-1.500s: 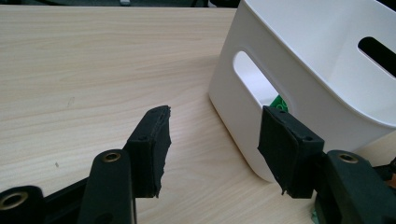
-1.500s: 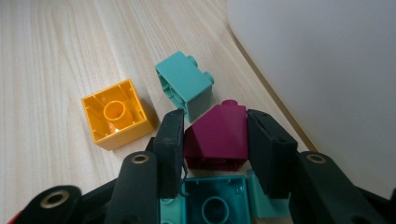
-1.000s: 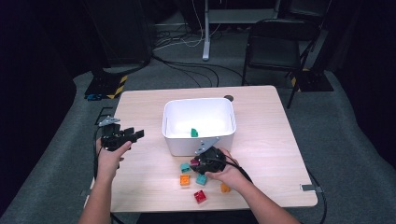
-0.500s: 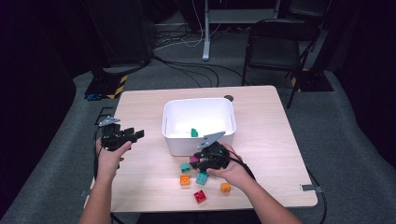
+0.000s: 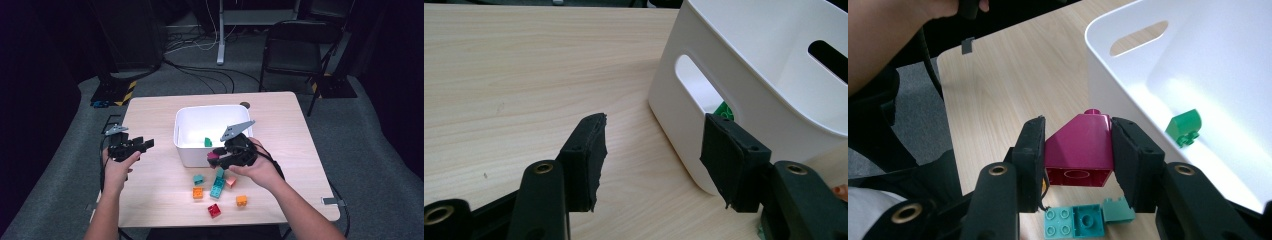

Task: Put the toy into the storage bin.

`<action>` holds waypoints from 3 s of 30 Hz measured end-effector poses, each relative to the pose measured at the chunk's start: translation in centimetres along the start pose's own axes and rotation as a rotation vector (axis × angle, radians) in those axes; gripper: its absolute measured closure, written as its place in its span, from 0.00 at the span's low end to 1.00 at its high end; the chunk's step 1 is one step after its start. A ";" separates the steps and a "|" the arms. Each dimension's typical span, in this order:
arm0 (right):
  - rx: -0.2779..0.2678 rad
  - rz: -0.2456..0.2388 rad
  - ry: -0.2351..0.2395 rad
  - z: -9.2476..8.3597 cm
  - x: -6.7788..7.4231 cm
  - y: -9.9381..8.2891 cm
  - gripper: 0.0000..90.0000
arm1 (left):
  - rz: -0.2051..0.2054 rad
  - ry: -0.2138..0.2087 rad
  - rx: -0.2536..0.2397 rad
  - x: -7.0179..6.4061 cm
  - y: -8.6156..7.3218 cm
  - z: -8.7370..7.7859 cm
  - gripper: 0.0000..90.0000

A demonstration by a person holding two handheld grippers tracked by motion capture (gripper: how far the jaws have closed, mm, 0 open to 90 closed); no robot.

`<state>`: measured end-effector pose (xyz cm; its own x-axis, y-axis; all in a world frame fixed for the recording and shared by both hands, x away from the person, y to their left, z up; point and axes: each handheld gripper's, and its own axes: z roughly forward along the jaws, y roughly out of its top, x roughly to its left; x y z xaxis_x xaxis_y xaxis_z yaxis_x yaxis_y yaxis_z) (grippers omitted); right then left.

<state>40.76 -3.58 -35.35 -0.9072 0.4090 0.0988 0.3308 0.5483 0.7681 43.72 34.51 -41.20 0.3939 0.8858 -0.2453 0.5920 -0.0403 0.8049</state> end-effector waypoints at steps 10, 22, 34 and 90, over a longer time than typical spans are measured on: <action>-0.030 0.007 -0.048 -1.2 -2.0 3.0 0.65 | 0.001 0.001 -0.002 0.1 0.0 0.0 0.48; -0.020 0.059 -0.103 0.5 -4.8 5.4 0.65 | -0.004 -0.001 0.000 0.1 0.0 0.0 0.48; 0.008 0.082 -0.190 3.1 -7.8 7.1 0.65 | -0.005 -0.001 -0.004 0.2 0.0 0.0 0.48; 0.043 0.061 -0.216 6.7 -8.8 7.4 0.54 | -0.028 0.004 0.000 1.1 -0.2 0.2 0.47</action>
<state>52.97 1.74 -34.74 -0.8102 0.5861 0.0031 0.3982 0.5466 0.7366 44.17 35.39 -41.75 0.3741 0.8886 -0.2655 0.6027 -0.0153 0.7979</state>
